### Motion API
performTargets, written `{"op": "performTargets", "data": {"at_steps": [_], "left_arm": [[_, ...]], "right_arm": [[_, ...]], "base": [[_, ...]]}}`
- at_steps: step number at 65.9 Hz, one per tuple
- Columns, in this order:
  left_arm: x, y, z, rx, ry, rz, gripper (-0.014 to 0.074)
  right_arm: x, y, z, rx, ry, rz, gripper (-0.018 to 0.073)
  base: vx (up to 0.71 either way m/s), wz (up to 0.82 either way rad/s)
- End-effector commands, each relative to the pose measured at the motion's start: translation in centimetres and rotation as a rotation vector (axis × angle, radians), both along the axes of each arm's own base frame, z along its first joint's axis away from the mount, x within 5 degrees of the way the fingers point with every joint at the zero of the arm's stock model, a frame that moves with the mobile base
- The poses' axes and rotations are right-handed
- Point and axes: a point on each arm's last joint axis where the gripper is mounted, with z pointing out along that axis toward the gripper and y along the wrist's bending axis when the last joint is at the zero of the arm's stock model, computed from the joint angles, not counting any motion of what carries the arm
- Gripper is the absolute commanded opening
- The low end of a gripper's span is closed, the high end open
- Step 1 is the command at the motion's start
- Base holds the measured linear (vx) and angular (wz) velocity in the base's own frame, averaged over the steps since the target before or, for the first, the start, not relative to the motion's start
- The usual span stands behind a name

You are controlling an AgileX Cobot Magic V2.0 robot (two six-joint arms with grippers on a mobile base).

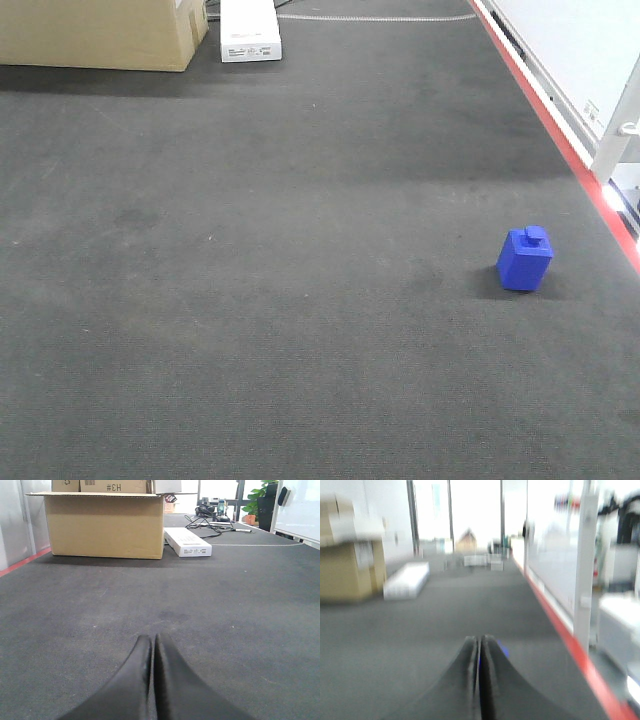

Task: Pour parts from conveyor to right shelf
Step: 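Raise the right arm and move the right gripper above the blue block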

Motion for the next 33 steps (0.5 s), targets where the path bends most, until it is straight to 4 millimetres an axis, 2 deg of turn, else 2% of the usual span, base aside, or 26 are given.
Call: {"op": "performTargets", "data": {"at_steps": [1,7,11,20,26,33], "left_arm": [[-0.2,0.0,1.5,-0.011,-0.110,-0.006,-0.0006],[-0.2,0.0,1.5,-0.011,-0.110,-0.006,-0.0006],[-0.2,0.0,1.5,-0.011,-0.110,-0.006,-0.0006],[-0.2,0.0,1.5,-0.011,-0.110,-0.006,-0.0006],[-0.2,0.0,1.5,-0.011,-0.110,-0.006,-0.0006],[-0.2,0.0,1.5,-0.011,-0.110,-0.006,-0.0006]], "right_arm": [[-0.6,-0.1,1.7,-0.001,-0.211,-0.013,-0.0005],[-1.1,-0.1,3.5,-0.020,-0.311,-0.016,-0.0005],[-1.7,0.0,5.4,-0.055,-0.364,-0.017,-0.0005],[-3.4,0.3,11.1,-0.170,-0.461,-0.033,-0.0005],[-3.2,0.2,14.5,-0.184,-0.412,-0.043,-0.0005],[-1.3,0.0,18.2,-0.186,-0.240,-0.052,-0.0001]], "base": [[0.00,0.00],[0.00,0.00],[0.00,0.00],[0.00,0.00],[0.00,0.00],[0.00,0.00]]}}
